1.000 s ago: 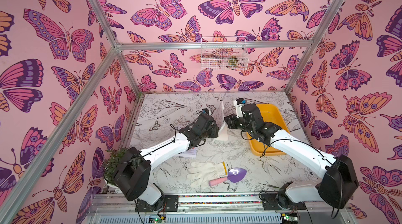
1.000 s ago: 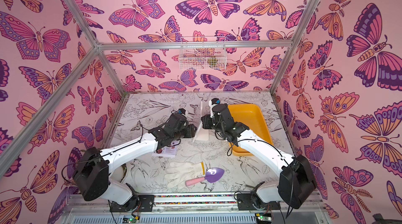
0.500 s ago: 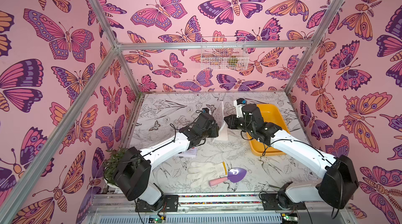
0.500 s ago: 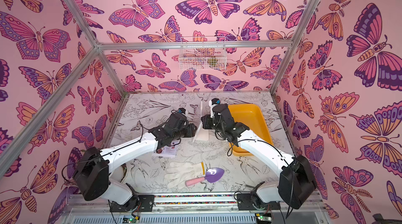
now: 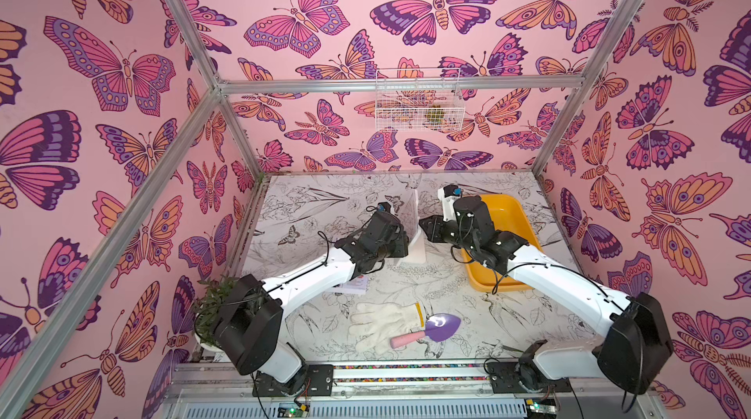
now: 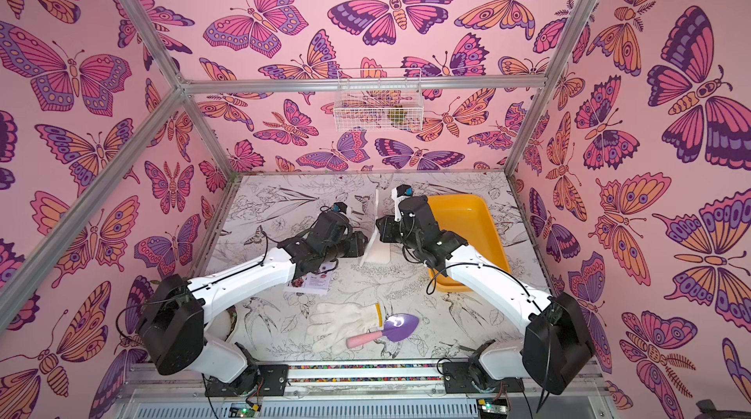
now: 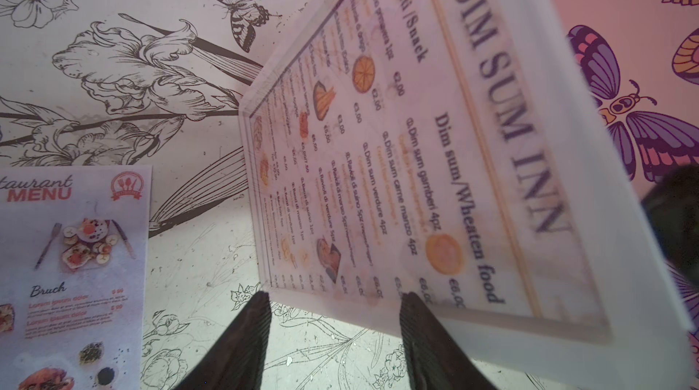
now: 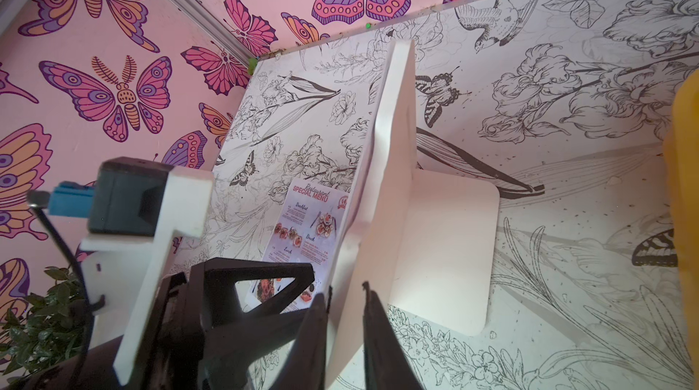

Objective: Replace the menus in the menu holders
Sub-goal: Insert the menu into the menu holder.

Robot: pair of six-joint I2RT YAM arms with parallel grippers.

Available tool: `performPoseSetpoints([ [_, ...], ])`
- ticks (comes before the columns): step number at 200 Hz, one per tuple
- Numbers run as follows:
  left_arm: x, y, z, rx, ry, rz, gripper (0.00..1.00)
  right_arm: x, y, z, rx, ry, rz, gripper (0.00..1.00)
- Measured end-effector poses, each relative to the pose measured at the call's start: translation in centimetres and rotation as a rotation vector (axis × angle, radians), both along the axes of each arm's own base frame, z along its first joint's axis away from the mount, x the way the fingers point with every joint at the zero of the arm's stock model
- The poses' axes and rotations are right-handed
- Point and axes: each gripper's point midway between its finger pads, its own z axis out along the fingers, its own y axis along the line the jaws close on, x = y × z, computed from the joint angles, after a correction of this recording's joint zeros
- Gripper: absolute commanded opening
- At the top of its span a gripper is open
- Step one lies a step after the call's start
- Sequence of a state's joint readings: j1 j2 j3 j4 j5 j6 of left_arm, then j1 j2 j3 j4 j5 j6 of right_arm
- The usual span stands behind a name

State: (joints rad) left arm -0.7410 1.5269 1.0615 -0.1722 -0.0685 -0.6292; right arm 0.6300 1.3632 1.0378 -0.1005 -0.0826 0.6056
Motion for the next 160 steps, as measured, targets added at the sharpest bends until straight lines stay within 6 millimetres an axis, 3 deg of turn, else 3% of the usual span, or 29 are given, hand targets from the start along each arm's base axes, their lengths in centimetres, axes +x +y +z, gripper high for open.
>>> performPoseSetpoints([
  [121,0.00,0.00,0.00,0.000,0.000,0.000,0.58,-0.19,0.21,-0.24,0.006,0.007,0.014,0.20],
  [160,-0.12,-0.23,-0.14,0.002,0.003,-0.006,0.58,-0.21,0.17,-0.20,0.002,0.003,0.016,0.36],
])
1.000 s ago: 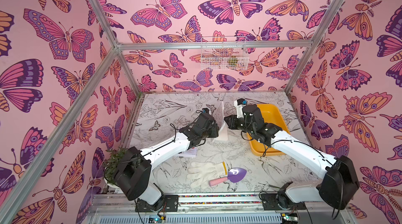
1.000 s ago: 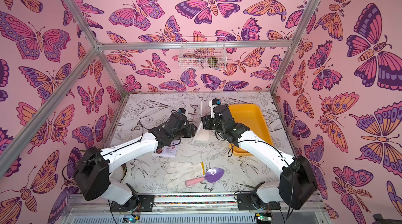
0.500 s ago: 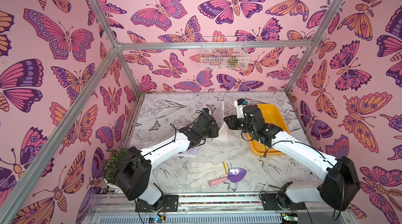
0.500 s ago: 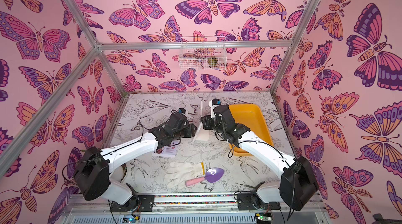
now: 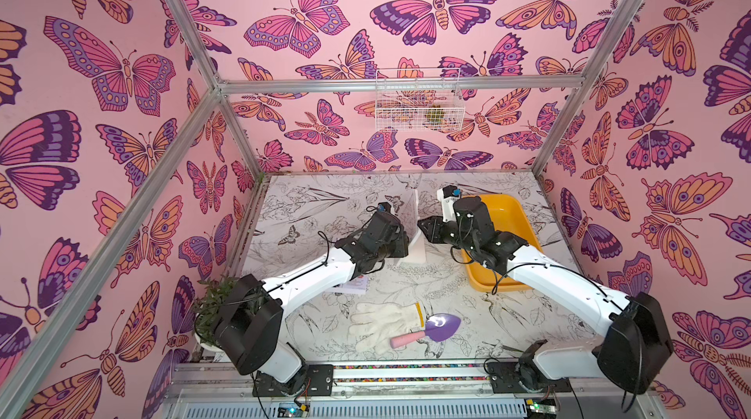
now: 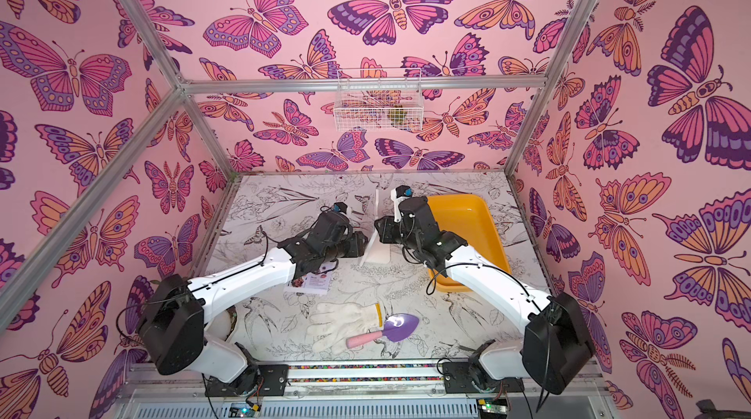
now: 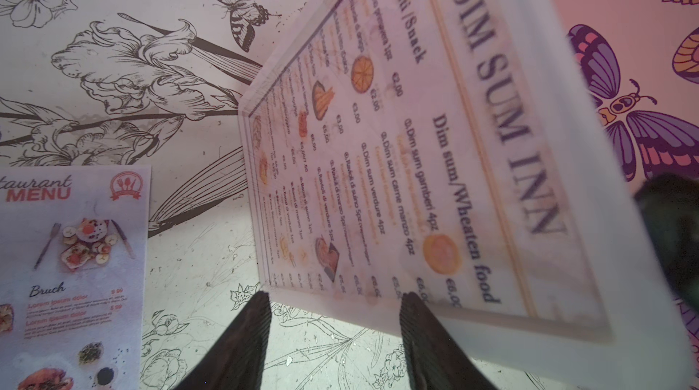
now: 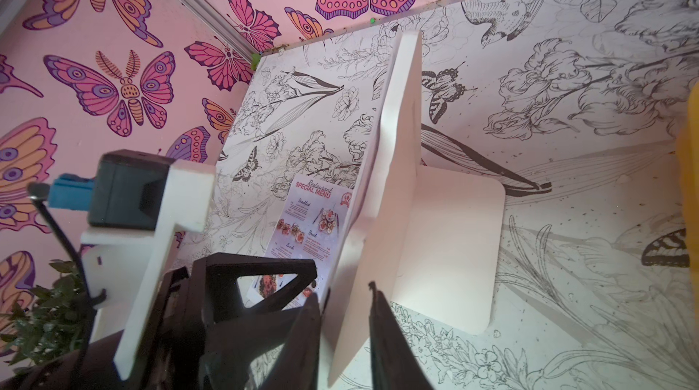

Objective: Replace the menus in the menu holders
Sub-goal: Insert the menu into the menu holder, then adjust the menu holder at the center of the board.

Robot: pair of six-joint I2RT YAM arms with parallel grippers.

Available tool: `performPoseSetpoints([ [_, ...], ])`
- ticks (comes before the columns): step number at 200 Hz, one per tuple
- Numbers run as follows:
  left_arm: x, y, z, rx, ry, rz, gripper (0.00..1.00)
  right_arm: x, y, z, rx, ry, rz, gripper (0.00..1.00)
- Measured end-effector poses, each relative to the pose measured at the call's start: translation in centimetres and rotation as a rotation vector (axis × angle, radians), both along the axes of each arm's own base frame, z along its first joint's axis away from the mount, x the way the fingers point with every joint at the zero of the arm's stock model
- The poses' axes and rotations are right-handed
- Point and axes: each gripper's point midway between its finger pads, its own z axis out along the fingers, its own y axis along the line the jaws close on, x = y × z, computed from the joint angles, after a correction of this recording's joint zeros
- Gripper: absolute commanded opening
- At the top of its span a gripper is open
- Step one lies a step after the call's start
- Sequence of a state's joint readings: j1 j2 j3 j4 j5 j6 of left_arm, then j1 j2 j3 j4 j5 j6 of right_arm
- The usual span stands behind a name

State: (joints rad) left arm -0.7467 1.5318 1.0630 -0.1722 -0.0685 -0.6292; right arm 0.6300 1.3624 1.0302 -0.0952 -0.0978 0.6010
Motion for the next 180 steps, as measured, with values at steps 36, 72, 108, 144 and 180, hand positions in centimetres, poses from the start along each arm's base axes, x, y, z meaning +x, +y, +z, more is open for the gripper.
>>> performPoseSetpoints([
  [36,-0.1,-0.2,-0.3,0.006,0.006,-0.006,0.63,-0.4,-1.2,1.0,-0.004,-0.010,-0.013,0.53],
  [72,0.0,0.1,0.0,0.006,0.001,-0.001,0.66,-1.4,-2.2,2.6,0.007,-0.047,-0.012,0.64],
  [108,1.3,3.6,2.7,-0.004,-0.049,0.077,0.67,-4.3,-1.3,-1.6,-0.057,0.009,0.032,0.73],
  [144,2.7,7.8,4.7,0.021,-0.107,0.183,0.68,-5.0,-0.6,-4.8,-0.138,0.021,0.015,0.75],
  [180,2.7,9.1,4.0,0.055,-0.092,0.213,0.68,-2.9,-0.7,-6.0,-0.169,-0.012,-0.075,0.73],
])
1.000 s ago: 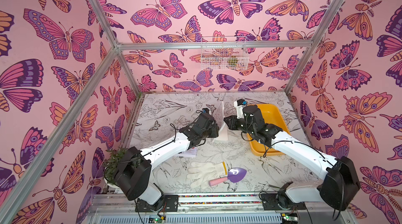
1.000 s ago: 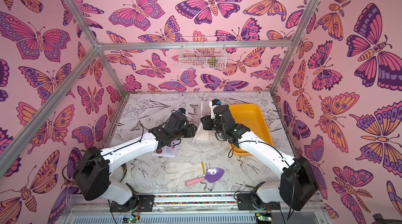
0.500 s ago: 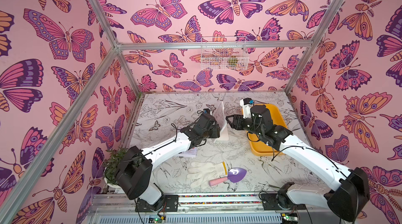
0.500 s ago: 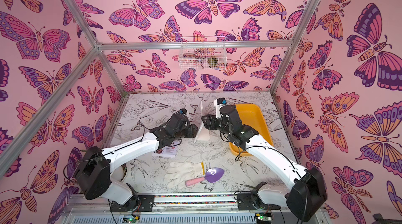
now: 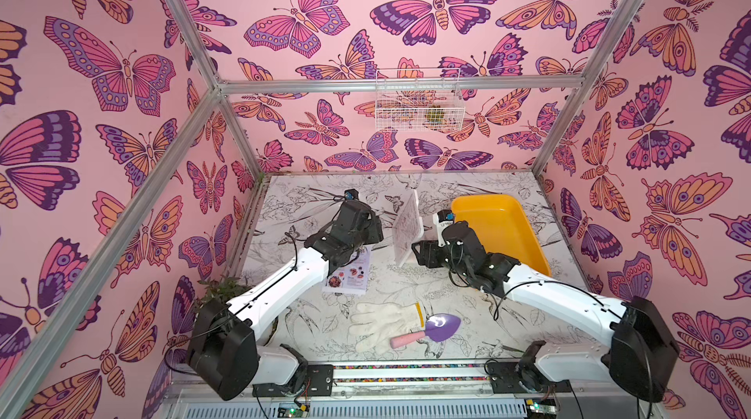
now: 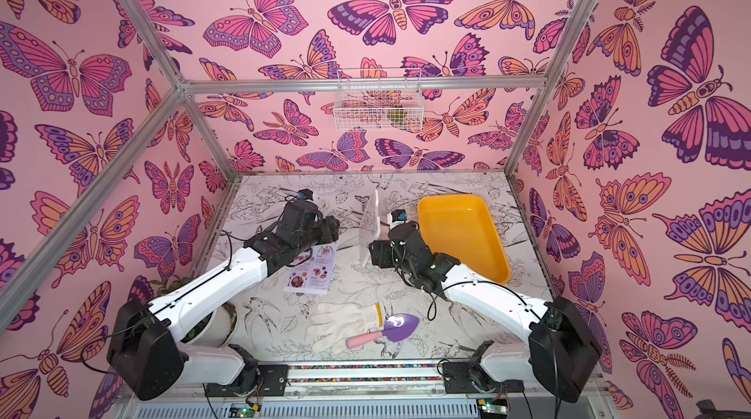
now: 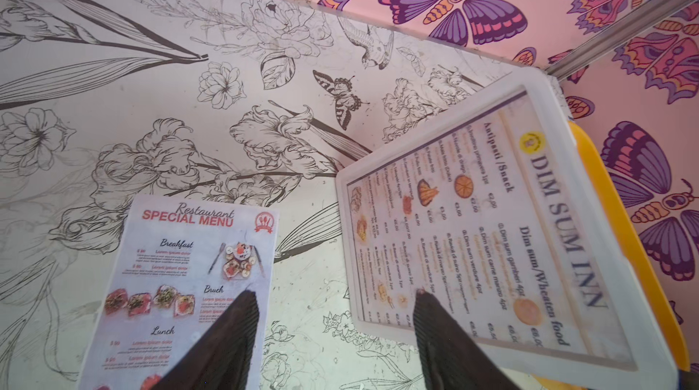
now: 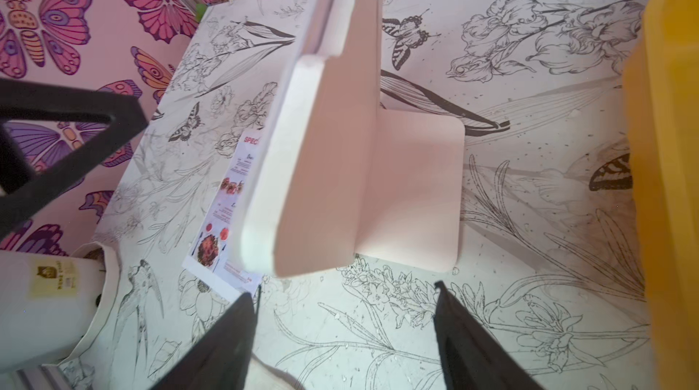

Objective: Replace the menus in the menu holders
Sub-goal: Adjust the menu holder at the center of the board.

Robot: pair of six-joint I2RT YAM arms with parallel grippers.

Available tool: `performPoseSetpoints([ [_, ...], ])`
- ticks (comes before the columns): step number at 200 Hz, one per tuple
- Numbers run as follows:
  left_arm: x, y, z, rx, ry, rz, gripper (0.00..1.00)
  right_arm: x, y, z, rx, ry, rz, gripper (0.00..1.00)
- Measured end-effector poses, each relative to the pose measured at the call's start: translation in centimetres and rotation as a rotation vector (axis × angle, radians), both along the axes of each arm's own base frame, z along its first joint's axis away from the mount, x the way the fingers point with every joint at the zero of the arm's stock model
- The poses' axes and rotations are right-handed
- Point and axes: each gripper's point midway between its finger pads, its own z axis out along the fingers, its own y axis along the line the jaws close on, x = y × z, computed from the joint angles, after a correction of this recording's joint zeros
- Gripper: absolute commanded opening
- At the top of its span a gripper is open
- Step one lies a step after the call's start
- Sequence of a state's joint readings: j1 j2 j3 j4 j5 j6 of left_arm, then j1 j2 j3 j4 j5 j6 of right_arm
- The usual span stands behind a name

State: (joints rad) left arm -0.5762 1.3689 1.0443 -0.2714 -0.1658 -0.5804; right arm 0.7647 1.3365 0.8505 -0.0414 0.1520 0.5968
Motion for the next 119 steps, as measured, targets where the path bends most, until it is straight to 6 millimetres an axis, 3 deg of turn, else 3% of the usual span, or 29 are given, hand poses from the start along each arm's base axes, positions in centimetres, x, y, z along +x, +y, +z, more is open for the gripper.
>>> performPoseSetpoints([
  [53,-0.3,0.2,-0.6,0.012,0.019,0.000,0.66,2.3,-1.6,-0.6,-0.044,-0.050,-0.113,0.68],
  [81,-0.3,0.2,-0.7,0.013,0.020,0.000,0.65,4.8,-3.8,-0.6,-0.043,-0.070,-0.182,0.68],
  [119,-0.3,0.2,-0.7,0.013,0.021,0.000,0.64,8.9,-6.3,-2.6,-0.033,-0.043,-0.228,0.65],
])
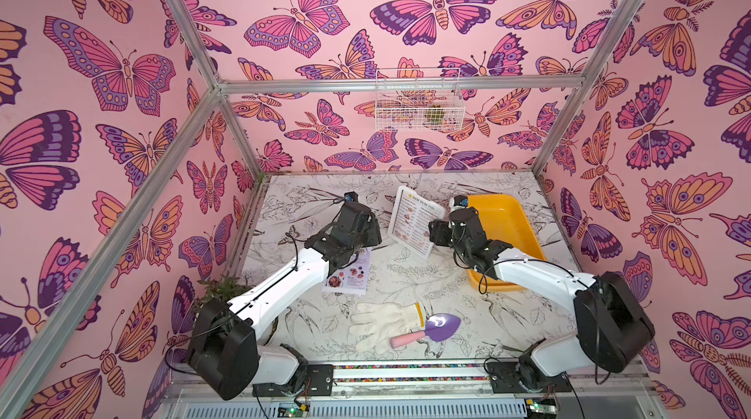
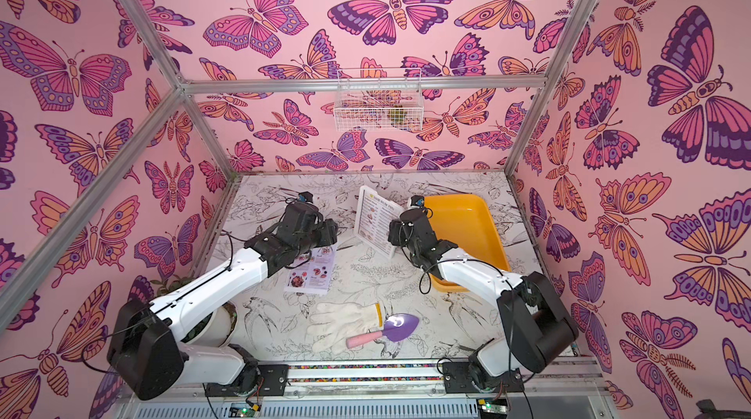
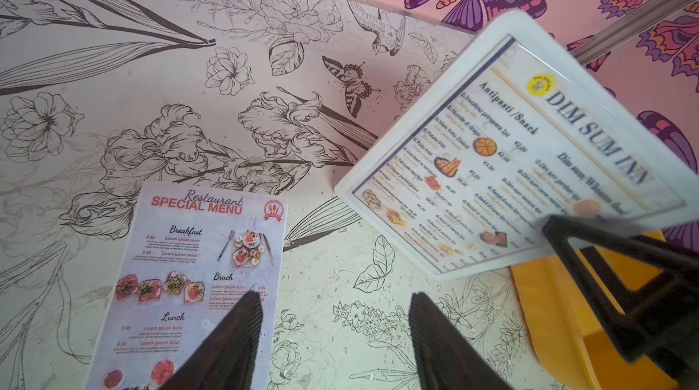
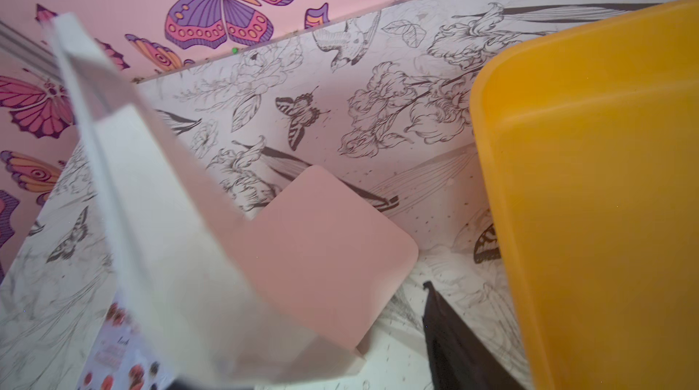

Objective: Replace the menus in the menu holders
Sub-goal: Adjust the menu holder at the center of the board.

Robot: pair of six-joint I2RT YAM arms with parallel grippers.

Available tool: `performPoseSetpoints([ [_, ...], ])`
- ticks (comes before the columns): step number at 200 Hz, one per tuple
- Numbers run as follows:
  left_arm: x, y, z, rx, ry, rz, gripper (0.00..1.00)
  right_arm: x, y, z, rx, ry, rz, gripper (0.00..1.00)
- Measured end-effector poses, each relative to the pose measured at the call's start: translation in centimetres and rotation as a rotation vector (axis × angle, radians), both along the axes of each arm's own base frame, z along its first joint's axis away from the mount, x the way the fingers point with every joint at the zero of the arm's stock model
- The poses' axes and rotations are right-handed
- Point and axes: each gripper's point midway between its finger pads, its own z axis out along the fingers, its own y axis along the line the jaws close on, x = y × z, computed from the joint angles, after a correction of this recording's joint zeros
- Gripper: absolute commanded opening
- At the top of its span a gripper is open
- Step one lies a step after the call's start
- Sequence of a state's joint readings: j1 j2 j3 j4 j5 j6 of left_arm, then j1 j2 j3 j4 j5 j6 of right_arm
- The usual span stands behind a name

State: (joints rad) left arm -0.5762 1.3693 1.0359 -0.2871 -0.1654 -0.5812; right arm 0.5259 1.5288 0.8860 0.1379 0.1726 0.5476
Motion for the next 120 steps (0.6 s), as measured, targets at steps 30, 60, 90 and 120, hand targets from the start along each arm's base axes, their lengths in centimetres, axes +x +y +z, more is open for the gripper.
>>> performPoseSetpoints([
  [30,0.0,0.0,0.0,0.001,0.001,0.000,0.64,2.9,-1.1,-1.8,0.000,0.022,-0.009,0.65],
  [60,0.1,-0.1,-0.2,0.004,0.006,0.000,0.64,3.8,-1.4,-2.5,0.009,0.035,0.011,0.66],
  [90,0.3,0.1,-0.7,0.025,0.010,0.008,0.65,3.7,-1.4,-1.7,0.024,0.027,0.038,0.71],
  [120,1.0,0.8,-0.7,0.080,-0.006,0.010,1.00,1.8,-2.4,1.7,0.018,-0.024,0.060,0.99],
])
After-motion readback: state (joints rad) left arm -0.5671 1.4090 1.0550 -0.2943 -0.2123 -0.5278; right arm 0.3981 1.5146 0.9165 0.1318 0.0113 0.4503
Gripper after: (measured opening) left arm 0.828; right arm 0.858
